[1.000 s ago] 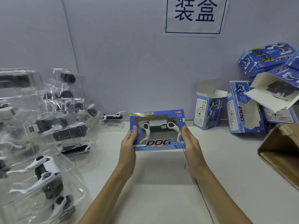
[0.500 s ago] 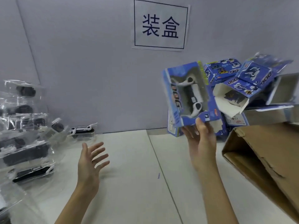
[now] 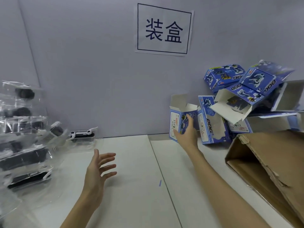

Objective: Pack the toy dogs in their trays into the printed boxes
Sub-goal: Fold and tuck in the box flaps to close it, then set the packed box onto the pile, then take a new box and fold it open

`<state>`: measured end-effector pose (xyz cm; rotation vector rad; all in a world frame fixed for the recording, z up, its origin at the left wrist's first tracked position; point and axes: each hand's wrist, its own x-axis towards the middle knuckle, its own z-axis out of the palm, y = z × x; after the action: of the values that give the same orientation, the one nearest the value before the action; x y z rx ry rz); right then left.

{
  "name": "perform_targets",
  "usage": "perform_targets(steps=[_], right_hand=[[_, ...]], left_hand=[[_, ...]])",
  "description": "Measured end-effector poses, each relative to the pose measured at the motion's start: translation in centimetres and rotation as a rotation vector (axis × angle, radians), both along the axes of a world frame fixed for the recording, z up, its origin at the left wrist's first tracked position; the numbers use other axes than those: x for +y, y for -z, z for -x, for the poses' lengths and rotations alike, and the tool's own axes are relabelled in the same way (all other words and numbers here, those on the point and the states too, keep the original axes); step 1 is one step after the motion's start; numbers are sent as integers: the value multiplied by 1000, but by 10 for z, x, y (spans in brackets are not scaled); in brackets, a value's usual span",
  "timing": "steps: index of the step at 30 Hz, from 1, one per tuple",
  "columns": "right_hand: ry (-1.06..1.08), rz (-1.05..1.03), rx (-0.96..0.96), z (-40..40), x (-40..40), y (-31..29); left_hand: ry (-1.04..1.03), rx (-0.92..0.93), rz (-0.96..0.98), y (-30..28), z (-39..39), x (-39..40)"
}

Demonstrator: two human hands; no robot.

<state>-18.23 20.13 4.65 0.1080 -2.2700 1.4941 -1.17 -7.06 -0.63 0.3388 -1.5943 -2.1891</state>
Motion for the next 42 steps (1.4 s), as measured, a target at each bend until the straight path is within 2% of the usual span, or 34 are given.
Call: perform_targets(steps=[3, 10, 13, 17, 20, 22, 24, 26, 30, 31, 34, 36, 39, 42], right_hand=[[29, -276, -80, 35, -3, -18], [-5, -320, -244, 93, 2, -35], [39, -333, -143, 87, -7, -26], [65, -503, 96, 39, -27, -17], [-3, -540, 200, -14, -49, -10], [-63, -528, 249, -53, -67, -6], [-105, -506, 327, -89, -84, -4], [-149, -448, 420, -120, -99, -3], [-531, -168, 504, -153, -113, 3], [-565, -115, 551, -155, -112, 4], [-308, 79, 676, -140, -98, 8], [-256, 235, 539, -127, -88, 12], [-486, 221, 268, -121, -82, 21], [-555, 245, 255, -123, -86, 24]], left_hand=[[-14, 2, 19, 3, 2, 3], [-9, -1, 29, 8, 8, 6], [-15, -8, 34, 5, 10, 5], [-7, -15, 86, 1, 10, 7], [-35, 42, 289, 1, 6, 15], [-53, 87, 554, 4, 3, 21], [-85, 193, 808, 7, -1, 28], [-100, 314, 940, 8, -4, 33], [-122, 442, 807, 1, -5, 33], [-127, 447, 773, -1, -6, 28], [24, 408, 546, -10, -9, 13], [93, 369, 459, -14, -11, 7], [202, 351, 427, -12, -11, 8], [258, 349, 425, -11, -9, 8]])
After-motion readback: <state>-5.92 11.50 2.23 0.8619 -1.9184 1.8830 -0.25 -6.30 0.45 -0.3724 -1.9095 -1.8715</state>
